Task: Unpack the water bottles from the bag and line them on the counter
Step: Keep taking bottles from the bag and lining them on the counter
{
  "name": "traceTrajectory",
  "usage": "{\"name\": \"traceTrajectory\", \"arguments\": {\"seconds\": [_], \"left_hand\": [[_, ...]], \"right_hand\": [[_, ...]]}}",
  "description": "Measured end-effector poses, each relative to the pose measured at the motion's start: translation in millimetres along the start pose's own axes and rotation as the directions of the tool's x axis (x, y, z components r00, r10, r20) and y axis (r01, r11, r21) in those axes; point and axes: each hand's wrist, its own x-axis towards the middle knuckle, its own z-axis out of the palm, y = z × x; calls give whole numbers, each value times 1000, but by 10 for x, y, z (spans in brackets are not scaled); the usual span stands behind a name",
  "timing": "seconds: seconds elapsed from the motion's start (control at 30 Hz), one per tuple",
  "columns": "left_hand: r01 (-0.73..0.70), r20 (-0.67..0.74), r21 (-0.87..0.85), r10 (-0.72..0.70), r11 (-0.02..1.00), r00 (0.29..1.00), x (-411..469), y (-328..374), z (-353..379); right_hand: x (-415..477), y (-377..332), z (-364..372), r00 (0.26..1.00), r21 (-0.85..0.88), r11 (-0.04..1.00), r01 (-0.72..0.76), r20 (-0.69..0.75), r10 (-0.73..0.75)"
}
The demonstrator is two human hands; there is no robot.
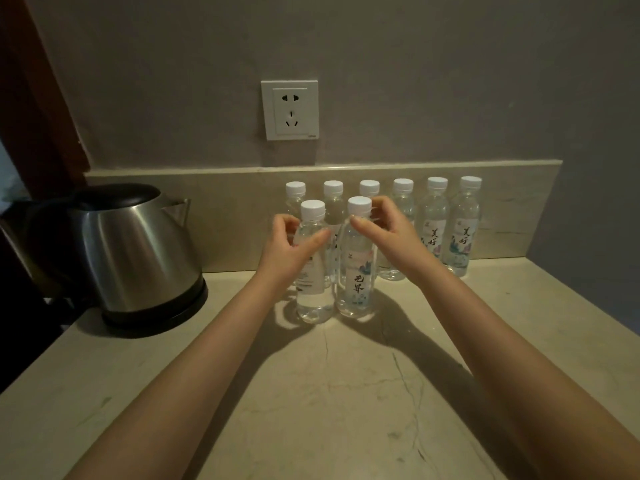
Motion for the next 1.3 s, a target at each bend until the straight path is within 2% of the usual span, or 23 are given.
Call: {"name": "traceTrajectory", "arguments": {"seconds": [0.07,0.13,0.23,0.3,0.37,0.43,0.5,0.53,0.6,0.67,0.73,0.8,0.87,0.93,1.0,1.07,1.17,1.23,1.3], "left_hand": [[-63,-108,51,68,997,992,29,133,-4],[-102,-217,236,155,966,964,67,260,0],[-102,-215,444,216,890,952,119,417,10],[-100,-127,480,181,872,975,161,516,-13],[-121,69,458,100,881,993,186,625,-105],[-123,276,421,3,899,961,197,747,-228],[-108,360,448,-69,888,930,214,833,-299],[-101,345,478,-81,872,935,229,854,-294],[-71,207,567,-58,821,977,260,861,-206],[-33,24,719,23,694,999,272,865,-75],[-25,-37,838,102,545,994,272,886,28],[-62,11,854,102,516,995,288,935,38],[-153,152,811,49,565,987,319,999,-13],[-245,311,744,3,621,950,322,1077,-66],[-281,380,726,-26,628,924,329,1126,-74],[-279,366,761,-32,586,930,349,1117,-29],[-202,229,855,3,478,974,355,1075,34],[-177,190,863,21,474,982,354,1059,49],[-186,227,844,-20,503,974,368,1092,0]], "right_hand": [[1,-21,13,1000,18,1000,7,0,-7],[-1,-50,52,999,-14,999,39,-32,-39],[21,-80,97,993,-66,996,61,-95,-67],[25,-100,90,993,-41,997,63,-96,-67],[24,-108,47,997,-10,999,49,-66,-49],[24,-96,-7,999,14,1000,24,-26,-23],[24,-79,-44,1000,13,1000,13,0,-13],[25,-73,-54,1000,7,1000,15,7,-15],[24,-64,-63,1000,-17,999,29,-8,-29],[27,-55,-76,997,-78,996,44,-59,-48],[26,-46,-95,992,-135,990,47,-109,-62],[31,-48,-110,988,-179,983,39,-141,-64],[40,-60,-120,987,-230,973,20,-152,-56],[48,-75,-134,988,-274,962,-1,-148,-41],[58,-87,-163,990,-288,957,-23,-138,-18],[66,-99,-213,993,-279,960,-34,-120,0],[73,-128,-254,997,-304,953,-20,-82,-5],[72,-143,-231,996,-336,942,-8,-87,-22],[76,-163,-182,993,-346,938,3,-106,-42]]}}
